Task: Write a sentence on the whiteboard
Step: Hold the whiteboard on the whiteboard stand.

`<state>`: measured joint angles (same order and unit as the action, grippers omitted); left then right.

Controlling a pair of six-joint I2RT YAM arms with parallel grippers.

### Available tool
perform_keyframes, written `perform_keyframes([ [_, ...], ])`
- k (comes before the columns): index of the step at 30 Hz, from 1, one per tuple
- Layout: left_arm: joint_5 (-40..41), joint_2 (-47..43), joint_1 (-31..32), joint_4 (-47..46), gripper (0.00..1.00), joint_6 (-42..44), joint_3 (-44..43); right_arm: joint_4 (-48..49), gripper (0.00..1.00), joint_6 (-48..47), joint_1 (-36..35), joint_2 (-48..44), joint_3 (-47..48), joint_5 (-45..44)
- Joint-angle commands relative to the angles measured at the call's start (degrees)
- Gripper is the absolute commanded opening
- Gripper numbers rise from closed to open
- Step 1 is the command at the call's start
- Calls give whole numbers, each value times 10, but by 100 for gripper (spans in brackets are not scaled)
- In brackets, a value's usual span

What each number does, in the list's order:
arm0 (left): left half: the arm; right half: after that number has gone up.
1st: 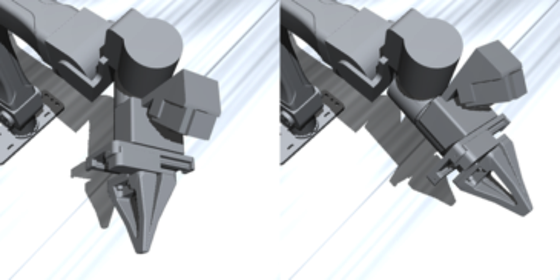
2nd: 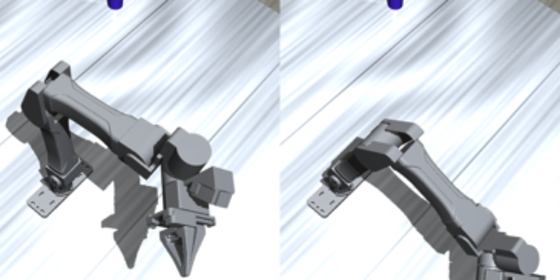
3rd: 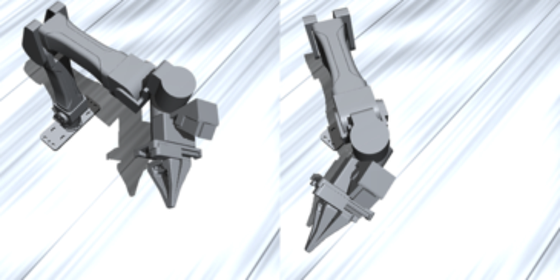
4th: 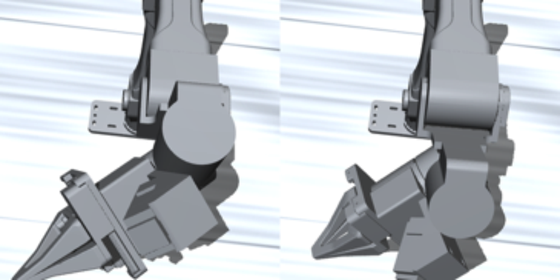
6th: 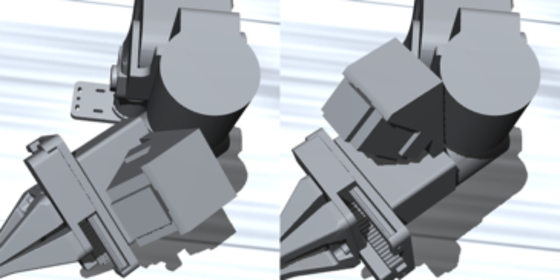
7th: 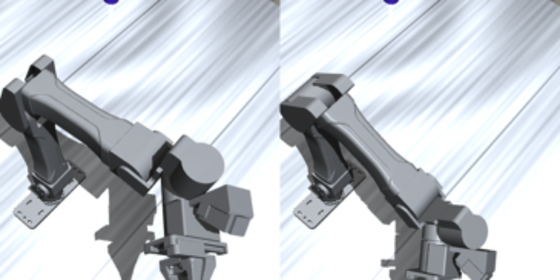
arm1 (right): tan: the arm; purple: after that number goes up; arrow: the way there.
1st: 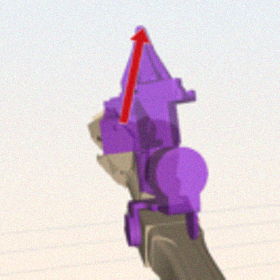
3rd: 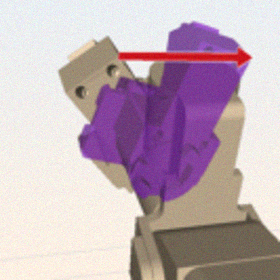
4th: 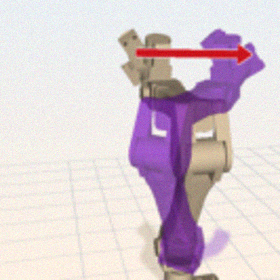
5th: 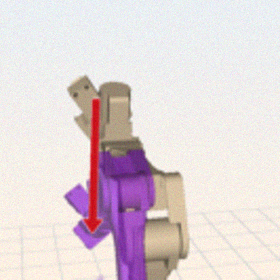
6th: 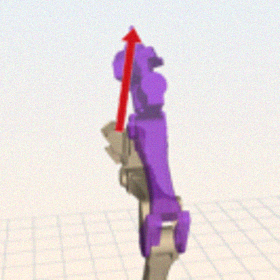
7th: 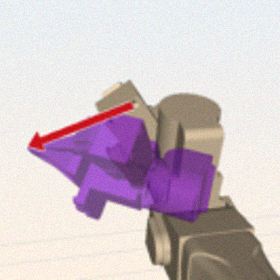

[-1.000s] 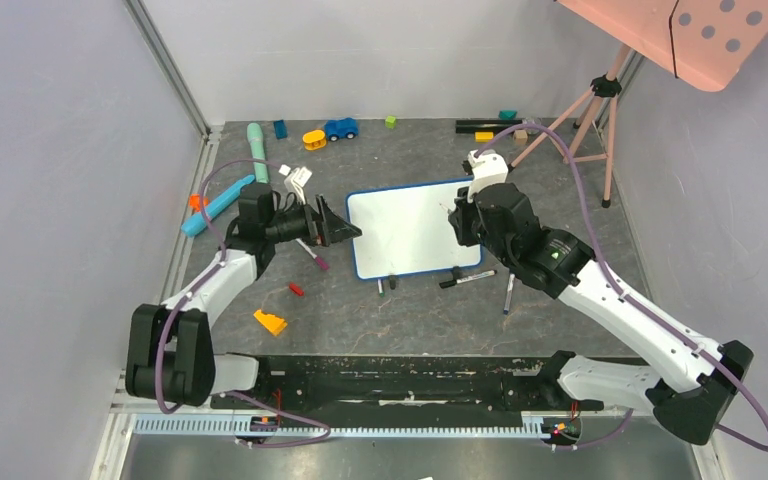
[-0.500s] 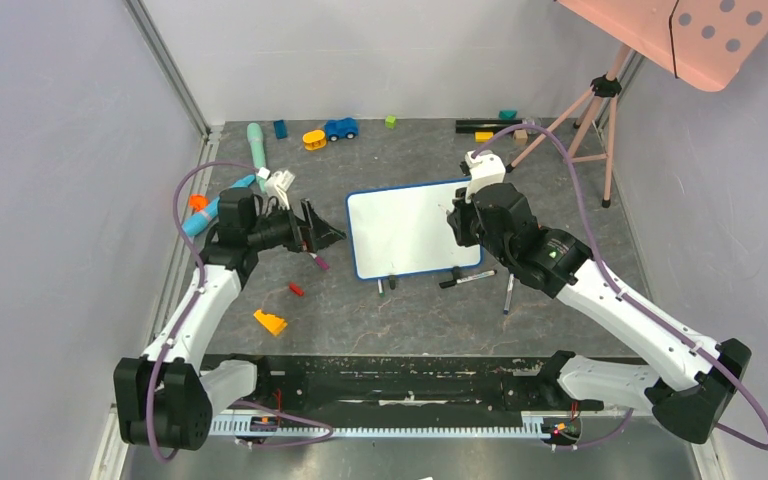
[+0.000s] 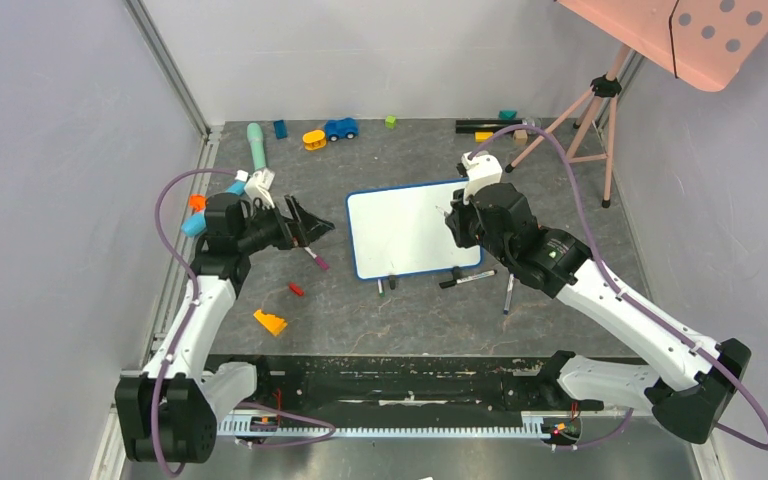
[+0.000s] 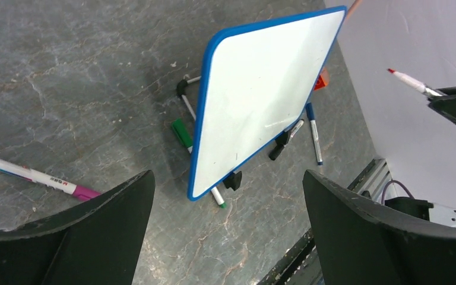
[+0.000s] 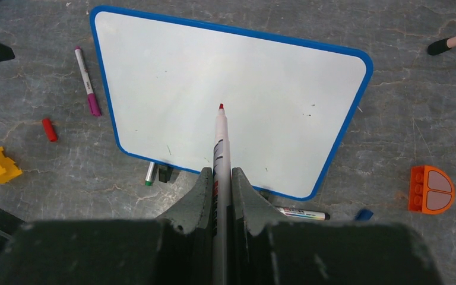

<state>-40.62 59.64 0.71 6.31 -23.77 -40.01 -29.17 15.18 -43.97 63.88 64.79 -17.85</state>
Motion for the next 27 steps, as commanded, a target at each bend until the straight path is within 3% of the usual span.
perform_keyframes([
  [1,-20,-41,-2,-23,100,-1,-18,11,0,-31,4,-9,20,10],
  [4,-23,-43,-2,10,100,34,-41,10,0,-41,6,-8,25,6],
  [7,23,-47,-2,5,99,3,-31,22,0,-40,5,-13,8,2],
  [9,31,-47,-2,-22,88,-5,-16,33,0,-34,6,-19,-8,-6],
  [11,25,-34,-2,-41,87,-2,-11,48,0,-21,5,-34,-25,-24],
  [17,-39,31,-2,-88,99,-4,-16,52,0,10,5,-27,-21,-21],
  [27,-139,162,-2,-177,100,-3,-7,54,0,15,5,37,31,13],
])
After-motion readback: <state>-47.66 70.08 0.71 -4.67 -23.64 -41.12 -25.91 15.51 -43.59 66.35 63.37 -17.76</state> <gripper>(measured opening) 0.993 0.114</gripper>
